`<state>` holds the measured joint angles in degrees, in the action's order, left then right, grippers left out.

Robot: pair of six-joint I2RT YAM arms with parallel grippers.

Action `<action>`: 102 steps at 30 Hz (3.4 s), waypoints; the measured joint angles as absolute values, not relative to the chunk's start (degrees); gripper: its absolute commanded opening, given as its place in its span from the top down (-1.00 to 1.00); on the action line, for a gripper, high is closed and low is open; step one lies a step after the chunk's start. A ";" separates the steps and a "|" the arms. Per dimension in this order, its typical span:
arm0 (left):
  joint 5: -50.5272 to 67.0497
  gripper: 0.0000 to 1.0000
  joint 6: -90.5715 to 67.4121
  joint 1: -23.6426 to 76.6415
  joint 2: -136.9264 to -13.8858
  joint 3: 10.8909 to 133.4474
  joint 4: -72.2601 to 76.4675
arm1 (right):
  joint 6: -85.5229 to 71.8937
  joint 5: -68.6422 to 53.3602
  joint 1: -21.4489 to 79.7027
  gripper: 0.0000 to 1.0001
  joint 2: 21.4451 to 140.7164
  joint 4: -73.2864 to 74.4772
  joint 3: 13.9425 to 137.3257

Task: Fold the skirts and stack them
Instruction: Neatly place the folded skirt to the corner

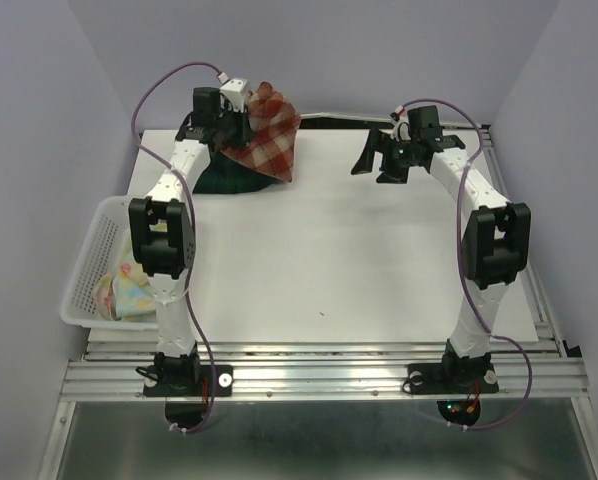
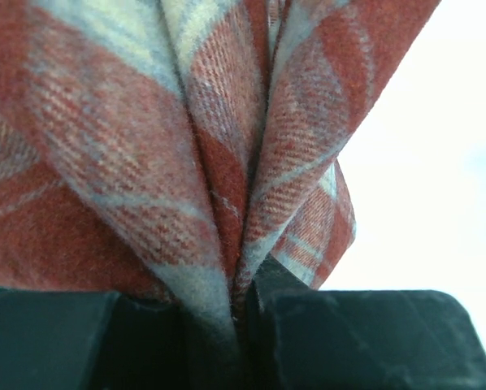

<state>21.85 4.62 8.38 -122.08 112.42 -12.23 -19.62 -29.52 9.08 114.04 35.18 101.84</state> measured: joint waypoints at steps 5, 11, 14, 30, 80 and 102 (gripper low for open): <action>24.58 0.74 2.61 7.09 -122.08 112.42 -11.60 | -19.62 -29.89 9.08 -1.00 114.26 35.42 101.84; 27.79 0.74 0.14 5.78 -122.08 112.53 -11.53 | -19.59 -30.06 9.08 -1.00 115.11 35.70 101.84; 29.21 0.74 -0.84 4.73 -122.08 112.53 -11.42 | -19.55 -30.13 9.08 -1.00 115.13 35.73 101.84; 34.11 0.16 -2.79 -3.29 -135.87 118.21 -11.00 | -18.90 -30.41 9.08 -0.98 115.83 36.10 101.84; 37.30 -0.22 0.93 -5.23 -122.96 115.66 -5.91 | -7.22 -23.68 9.08 -1.00 110.50 41.60 97.34; 33.45 -0.85 -19.62 -5.45 -145.25 123.79 9.72 | -7.01 -21.56 9.08 -1.00 114.08 43.68 97.71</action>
<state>33.45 -19.62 -5.45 -145.25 123.79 9.72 -7.01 -21.56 9.08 114.08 43.68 97.71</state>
